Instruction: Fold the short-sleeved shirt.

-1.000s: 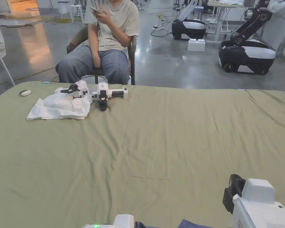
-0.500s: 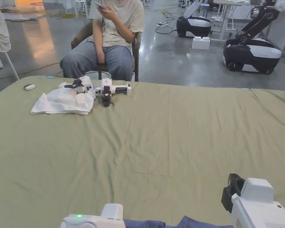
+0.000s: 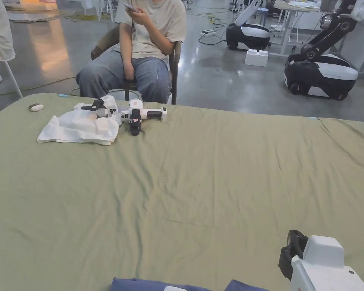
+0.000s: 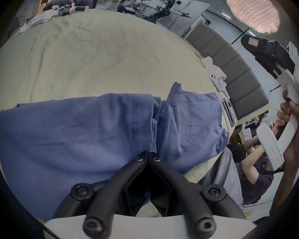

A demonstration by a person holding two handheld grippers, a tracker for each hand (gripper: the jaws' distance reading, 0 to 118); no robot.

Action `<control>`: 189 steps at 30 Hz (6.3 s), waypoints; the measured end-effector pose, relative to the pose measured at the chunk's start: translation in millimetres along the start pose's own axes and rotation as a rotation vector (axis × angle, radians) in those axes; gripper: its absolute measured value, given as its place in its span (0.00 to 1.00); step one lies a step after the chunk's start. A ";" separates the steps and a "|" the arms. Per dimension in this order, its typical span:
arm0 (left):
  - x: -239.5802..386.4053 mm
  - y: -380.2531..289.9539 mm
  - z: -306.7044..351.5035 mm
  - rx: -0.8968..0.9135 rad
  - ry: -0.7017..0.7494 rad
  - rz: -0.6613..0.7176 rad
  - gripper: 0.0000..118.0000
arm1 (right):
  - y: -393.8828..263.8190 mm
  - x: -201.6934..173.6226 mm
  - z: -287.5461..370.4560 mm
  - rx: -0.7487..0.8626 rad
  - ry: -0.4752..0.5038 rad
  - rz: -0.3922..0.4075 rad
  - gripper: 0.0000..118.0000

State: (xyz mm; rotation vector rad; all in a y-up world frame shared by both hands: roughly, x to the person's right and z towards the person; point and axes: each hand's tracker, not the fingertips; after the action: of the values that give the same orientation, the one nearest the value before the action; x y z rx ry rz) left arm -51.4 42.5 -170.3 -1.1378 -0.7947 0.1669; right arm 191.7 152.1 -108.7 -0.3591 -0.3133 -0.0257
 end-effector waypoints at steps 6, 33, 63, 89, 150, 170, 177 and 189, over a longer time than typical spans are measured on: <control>-22.6 12.3 57.2 0.037 -0.041 -0.001 0.43 | 4.0 -1.2 0.6 0.025 0.002 -0.004 0.01; -209.0 -7.3 87.1 0.146 -0.291 0.399 0.10 | 13.9 -5.1 2.1 0.035 0.010 -0.014 0.01; -61.1 59.8 224.0 0.191 0.210 0.023 0.07 | 10.6 -2.8 -1.3 0.028 0.032 -0.018 0.01; 74.5 44.8 5.4 -0.032 0.094 -0.033 0.11 | -4.9 21.3 6.9 -0.008 -0.022 -0.039 0.01; -1.8 93.0 172.0 1.010 0.673 -0.246 0.00 | 76.9 -22.2 17.5 0.314 -0.057 0.033 0.01; -65.9 18.0 137.8 0.568 0.387 -0.069 0.01 | -147.1 -87.8 12.0 -0.167 0.069 0.122 0.01; -113.6 9.2 117.2 0.289 0.058 0.150 0.52 | -168.1 -84.3 6.1 -0.187 0.069 0.145 0.01; -149.5 31.5 55.3 0.007 -0.297 0.272 0.71 | -168.6 -75.8 3.6 -0.191 0.082 0.068 0.01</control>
State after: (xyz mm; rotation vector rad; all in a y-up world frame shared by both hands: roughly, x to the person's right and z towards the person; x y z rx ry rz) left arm -186.3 22.8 -258.9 -1.2281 -0.8965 0.5753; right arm 105.0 -6.9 -71.1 -0.5562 -0.2181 -0.0033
